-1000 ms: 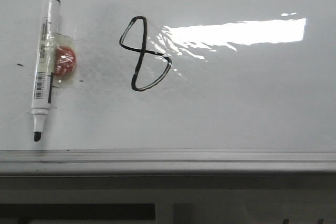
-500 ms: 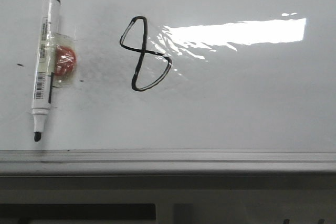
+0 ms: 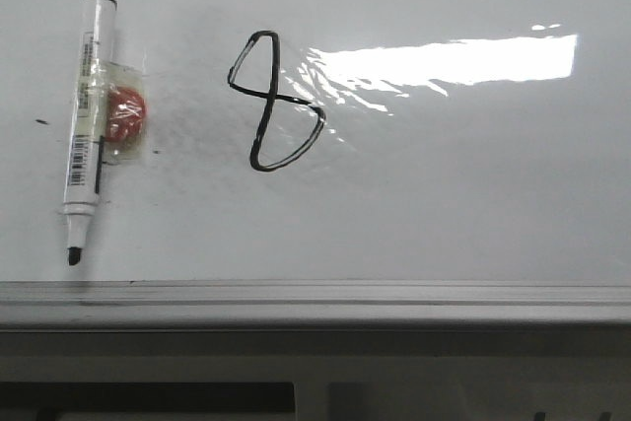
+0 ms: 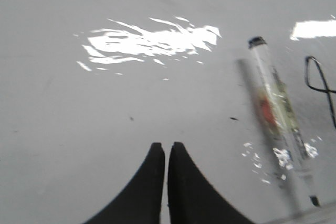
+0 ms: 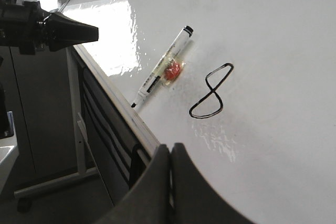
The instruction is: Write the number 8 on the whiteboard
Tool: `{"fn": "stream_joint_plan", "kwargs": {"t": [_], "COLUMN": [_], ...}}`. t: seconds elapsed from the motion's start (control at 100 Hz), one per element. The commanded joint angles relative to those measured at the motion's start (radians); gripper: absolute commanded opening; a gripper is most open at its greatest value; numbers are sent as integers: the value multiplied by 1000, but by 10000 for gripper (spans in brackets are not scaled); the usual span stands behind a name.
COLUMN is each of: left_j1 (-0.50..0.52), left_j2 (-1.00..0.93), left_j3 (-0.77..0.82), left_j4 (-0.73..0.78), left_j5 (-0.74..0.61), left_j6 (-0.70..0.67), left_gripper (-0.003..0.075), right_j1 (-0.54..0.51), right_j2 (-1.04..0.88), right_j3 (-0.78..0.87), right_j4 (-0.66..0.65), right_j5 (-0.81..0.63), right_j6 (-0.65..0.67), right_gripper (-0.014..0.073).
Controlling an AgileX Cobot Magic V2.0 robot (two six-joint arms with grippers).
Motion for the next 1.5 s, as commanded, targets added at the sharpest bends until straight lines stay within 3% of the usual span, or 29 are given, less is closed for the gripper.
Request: {"fn": "stream_joint_plan", "kwargs": {"t": [0.0,0.2,0.36,0.51,1.49], "left_j1": [75,266,331,336,336], "left_j2": [-26,-71,-71,-71,-69], "left_j3": [39,39,39,39,39], "left_j4": [15,28,28,36,27], "left_j5": [-36,50,164,273,271], "left_j6": [-94,-114,-116,-116,-113], "left_gripper": [-20,-20,-20,-20,-20], "right_j1": [-1,-1,-1,-1,-1], "right_j2": [9,9,9,9,9], "right_j3": [-25,-25,-25,-25,-24], "right_j4": [-16,-16,-16,-16,-16], "right_j5": [-79,-79,-79,-79,-79], "right_j6": [-5,-5,-5,-5,-5], "right_gripper": [-63,-63,-63,-63,-63]}}
